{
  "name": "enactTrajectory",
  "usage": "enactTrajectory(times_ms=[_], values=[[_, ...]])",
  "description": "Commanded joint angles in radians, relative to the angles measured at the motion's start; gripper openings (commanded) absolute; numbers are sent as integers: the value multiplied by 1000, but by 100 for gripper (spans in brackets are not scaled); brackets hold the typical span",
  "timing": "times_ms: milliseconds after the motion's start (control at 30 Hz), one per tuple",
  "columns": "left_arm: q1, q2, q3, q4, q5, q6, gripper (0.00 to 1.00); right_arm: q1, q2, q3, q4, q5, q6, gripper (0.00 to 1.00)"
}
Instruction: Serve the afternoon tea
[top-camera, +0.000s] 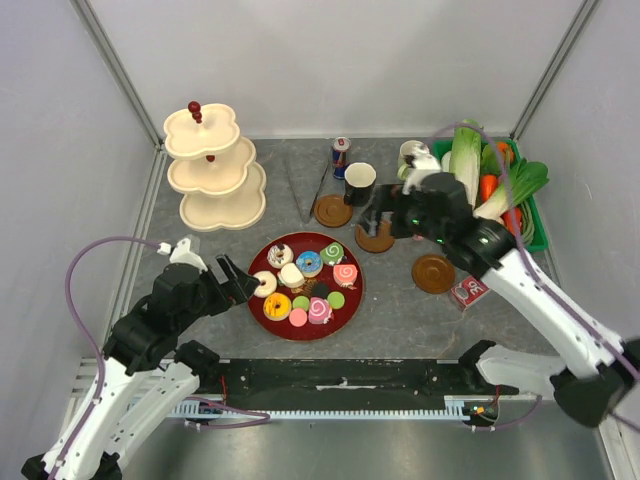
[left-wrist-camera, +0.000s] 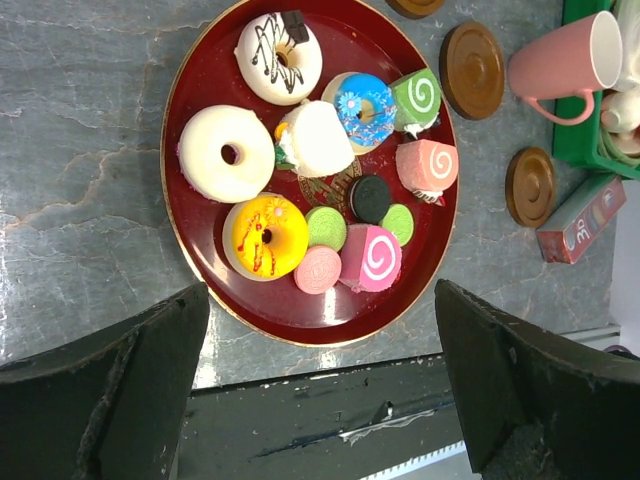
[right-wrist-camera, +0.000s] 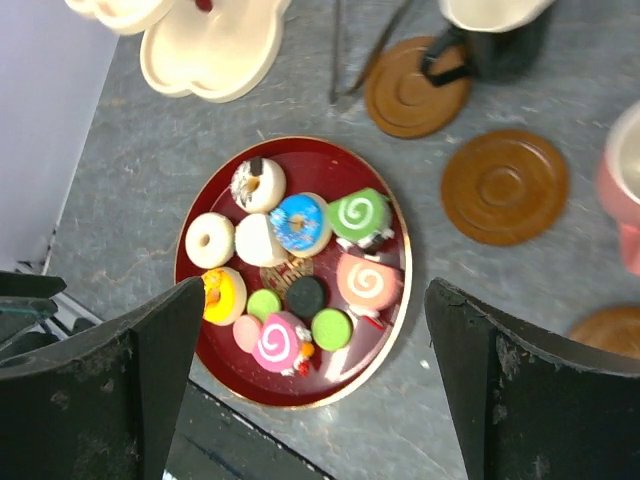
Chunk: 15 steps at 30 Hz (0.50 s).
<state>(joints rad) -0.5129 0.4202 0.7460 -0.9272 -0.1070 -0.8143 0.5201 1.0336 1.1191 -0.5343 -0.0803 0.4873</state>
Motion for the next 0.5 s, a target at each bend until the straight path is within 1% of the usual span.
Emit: enactTrajectory(times_ms=[0, 133, 200, 367, 467], values=[[-3, 32, 15, 48, -33, 47, 99, 217, 227, 192, 54, 356, 11, 98], [-1, 32, 13, 50, -46, 49, 99, 291, 469, 378, 43, 535, 54, 98], [-1, 35, 10, 51, -46, 47, 99, 310, 577, 459, 39, 602, 76, 98], [-3, 40, -8, 63, -30, 40, 99, 322, 821, 655, 40, 737, 108, 98], [-1, 48, -14, 64, -25, 40, 99, 322, 971, 790, 42, 815, 96, 98]])
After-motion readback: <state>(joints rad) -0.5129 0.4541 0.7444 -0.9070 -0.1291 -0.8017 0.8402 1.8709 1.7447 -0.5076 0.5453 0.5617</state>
